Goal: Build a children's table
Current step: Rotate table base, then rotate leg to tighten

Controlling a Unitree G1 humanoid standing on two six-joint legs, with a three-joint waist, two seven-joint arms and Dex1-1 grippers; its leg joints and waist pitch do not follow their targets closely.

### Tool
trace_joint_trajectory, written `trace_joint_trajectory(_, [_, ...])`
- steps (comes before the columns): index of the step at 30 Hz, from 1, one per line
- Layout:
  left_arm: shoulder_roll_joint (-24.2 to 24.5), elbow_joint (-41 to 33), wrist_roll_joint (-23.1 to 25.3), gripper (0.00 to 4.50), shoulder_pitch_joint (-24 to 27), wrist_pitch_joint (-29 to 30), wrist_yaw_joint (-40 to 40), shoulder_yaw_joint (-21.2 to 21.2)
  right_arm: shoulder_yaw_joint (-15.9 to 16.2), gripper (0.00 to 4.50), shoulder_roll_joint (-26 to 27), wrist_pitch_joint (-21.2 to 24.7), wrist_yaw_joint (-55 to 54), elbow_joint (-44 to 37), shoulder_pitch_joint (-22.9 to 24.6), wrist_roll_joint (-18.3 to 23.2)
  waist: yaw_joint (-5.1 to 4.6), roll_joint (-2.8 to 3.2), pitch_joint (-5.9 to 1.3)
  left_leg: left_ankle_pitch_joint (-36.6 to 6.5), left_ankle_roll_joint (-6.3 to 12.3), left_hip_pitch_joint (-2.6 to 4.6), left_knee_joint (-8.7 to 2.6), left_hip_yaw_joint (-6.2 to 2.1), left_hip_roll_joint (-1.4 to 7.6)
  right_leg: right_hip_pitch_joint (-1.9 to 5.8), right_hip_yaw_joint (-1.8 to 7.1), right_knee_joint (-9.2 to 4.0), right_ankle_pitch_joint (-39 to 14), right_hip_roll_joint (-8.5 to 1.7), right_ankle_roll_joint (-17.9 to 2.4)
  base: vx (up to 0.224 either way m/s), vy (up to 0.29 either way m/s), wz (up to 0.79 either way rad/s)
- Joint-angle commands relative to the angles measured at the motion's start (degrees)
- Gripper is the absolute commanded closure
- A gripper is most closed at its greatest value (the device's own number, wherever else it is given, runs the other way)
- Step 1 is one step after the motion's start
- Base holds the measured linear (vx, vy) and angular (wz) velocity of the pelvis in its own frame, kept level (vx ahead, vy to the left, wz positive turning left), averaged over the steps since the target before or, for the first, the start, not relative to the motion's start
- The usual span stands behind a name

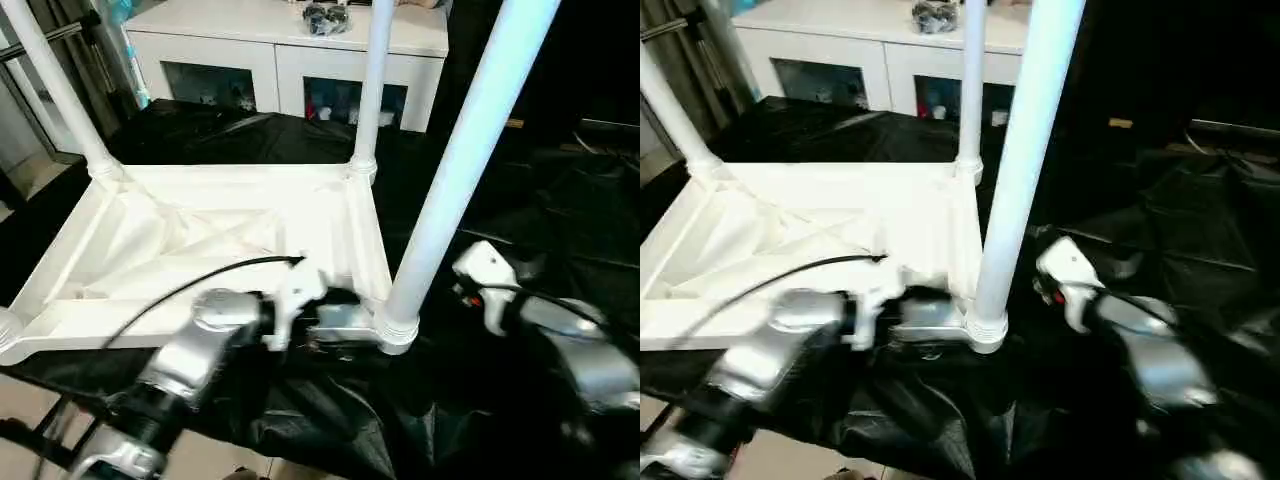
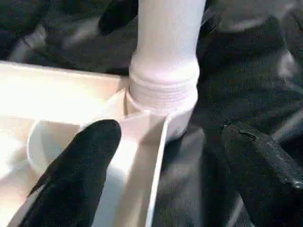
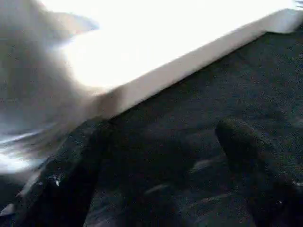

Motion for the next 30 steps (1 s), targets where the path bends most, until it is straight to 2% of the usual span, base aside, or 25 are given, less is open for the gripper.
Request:
trace_joint_trajectory(1, [0.5, 1.0, 1.7, 0.76, -1.3, 0.4, -0.4, -1.1, 0.1, 0.46, -2.0, 2.3, 4.1, -4.5, 0.8, 2.5, 0.26, -0.30, -3.48, -18.9, 2.26, 0.83, -4.12, -0.54, 0.89, 2.44, 1.42, -4.86, -17.9, -1.56, -11.0, 0.000, 0.000, 0.00])
trace_joint_trajectory(3, [1.4, 2.4, 3.3, 0.83, -2.0, 0.3, -0.7, -1.9, -0.1, 0.46, -5.1, 5.2, 7.5, -8.9, 2.6, 4.9, 0.34, -0.37, -3.38, -19.4, 2.14, 0.81, -4.16, -0.59, 0.85, 2.33, 1.47, -5.24, -20.2, -1.66, -9.9, 0.000, 0.000, 0.00])
trace_joint_trajectory(4, [1.6, 2.9, 3.7, 1.06, -2.3, 0.1, -1.2, -2.2, -0.1, 0.46, -6.5, 6.2, 9.1, -10.7, 3.4, 5.9, 0.41, -0.10, -3.48, -19.4, 1.97, 0.73, -4.12, -0.74, 0.89, 2.48, 1.44, -5.05, -20.4, -1.79, -9.9, 0.000, 0.000, 0.00])
trace_joint_trajectory(5, [1.7, 4.4, 4.1, 1.06, -3.1, -0.2, -1.9, -2.6, -0.3, 0.46, -9.3, 8.1, 12.1, -14.0, 5.1, 7.4, 0.51, -0.43, -3.41, -19.5, 2.05, 0.70, -4.20, -0.72, 0.86, 2.51, 1.44, -5.40, -21.6, -1.77, -9.3, 0.000, 0.000, 0.00])
trace_joint_trajectory(6, [1.7, 4.4, 4.1, 1.18, -3.1, -0.2, -1.9, -2.6, -0.3, 0.46, -9.3, 8.1, 12.1, -14.0, 5.1, 7.4, 0.58, -0.23, -3.44, -19.7, 2.13, 0.81, -4.09, -0.69, 0.85, 2.29, 1.51, -5.42, -22.2, -1.80, -9.3, 0.000, 0.000, 0.00])
trace_joint_trajectory(8, [1.2, 5.9, 3.9, 1.33, -4.1, -0.4, -1.8, -2.5, -0.8, 0.46, -10.4, 9.9, 12.9, -15.8, 6.0, 8.3, 0.54, -0.24, -3.39, -19.4, 1.92, 0.50, -4.18, -0.78, 0.71, 2.40, 1.35, -5.56, -23.6, -1.88, -8.8, 0.000, 0.000, 0.00])
trace_joint_trajectory(10, [0.7, 7.3, 3.9, 1.54, -5.0, -0.5, -1.7, -2.4, -1.1, 0.46, -11.0, 11.3, 13.2, -17.0, 6.5, 9.0, 0.58, -0.25, -3.44, -19.8, 1.78, 0.77, -4.04, -0.74, 0.65, 2.09, 1.32, -5.84, -25.5, -1.87, -8.3, 0.000, 0.000, 0.00])
trace_joint_trajectory(11, [0.6, 8.0, 4.3, 1.61, -5.5, -0.7, -1.7, -2.5, -1.1, 0.46, -11.4, 11.7, 13.4, -17.6, 6.9, 9.2, 0.46, -0.21, -3.44, -19.8, 1.67, 0.63, -4.09, -0.84, 0.65, 2.11, 1.26, -5.88, -26.1, -1.91, -8.2, 0.000, 0.000, 0.00])
trace_joint_trajectory(13, [0.7, 9.9, 4.9, 1.74, -6.8, -1.0, -2.5, -2.7, -1.0, 0.46, -12.1, 12.9, 13.4, -19.1, 7.6, 9.7, 0.47, -0.19, -3.39, -20.3, 1.55, 0.79, -4.05, -0.82, 0.58, 1.90, 1.17, -6.16, -27.4, -1.82, -7.5, 0.000, 0.000, 0.00])
trace_joint_trajectory(14, [0.8, 10.6, 5.1, 1.82, -7.3, -1.0, -3.0, -2.8, -1.1, 0.46, -12.3, 13.6, 13.4, -19.9, 7.9, 10.2, 0.54, 0.04, -3.47, -20.4, 1.40, 0.87, -4.13, -0.93, 0.70, 1.91, 1.25, -6.10, -27.3, -1.92, -7.5, 0.000, 0.000, 0.00])
trace_joint_trajectory(18, [1.3, 11.8, 5.1, 2.28, -8.3, -0.1, -4.7, -3.0, -1.3, 0.46, -12.8, 14.7, 13.4, -21.2, 8.6, 10.7, 0.62, 0.02, -3.61, -19.7, 1.45, 0.63, -4.20, -0.99, 0.73, 2.05, 1.23, -5.87, -25.2, -1.96, -8.0, 0.000, 0.000, 0.00])
trace_joint_trajectory(22, [1.5, 12.4, 5.2, 2.51, -8.6, 0.3, -4.9, -2.9, -1.4, 0.46, -13.0, 14.8, 13.4, -21.4, 8.9, 10.6, 0.62, 0.06, -3.66, -19.4, 1.48, 0.57, -4.14, -0.92, 0.77, 2.10, 1.25, -5.67, -23.5, -1.99, -9.1, 0.000, 0.000, 0.00])
trace_joint_trajectory(23, [1.4, 12.6, 5.2, 2.63, -8.7, 0.6, -4.9, -2.8, -1.5, 0.46, -12.9, 14.6, 13.3, -21.4, 9.0, 10.5, 0.63, -0.09, -3.64, -19.4, 1.57, 0.56, -4.15, -0.90, 0.79, 2.11, 1.25, -5.69, -23.5, -2.01, -9.2, 0.000, 0.000, 0.00])
trace_joint_trajectory(30, [1.5, 13.3, 6.9, 3.09, -8.8, 1.3, -5.7, -3.8, -1.0, 0.46, -12.8, 15.1, 12.4, -21.1, 8.5, 10.3, 0.79, -0.21, -3.43, -20.0, 1.46, 0.72, -4.17, -0.91, 0.76, 1.86, 1.24, -6.09, -27.4, -2.12, -7.8, 0.000, 0.000, 0.00])
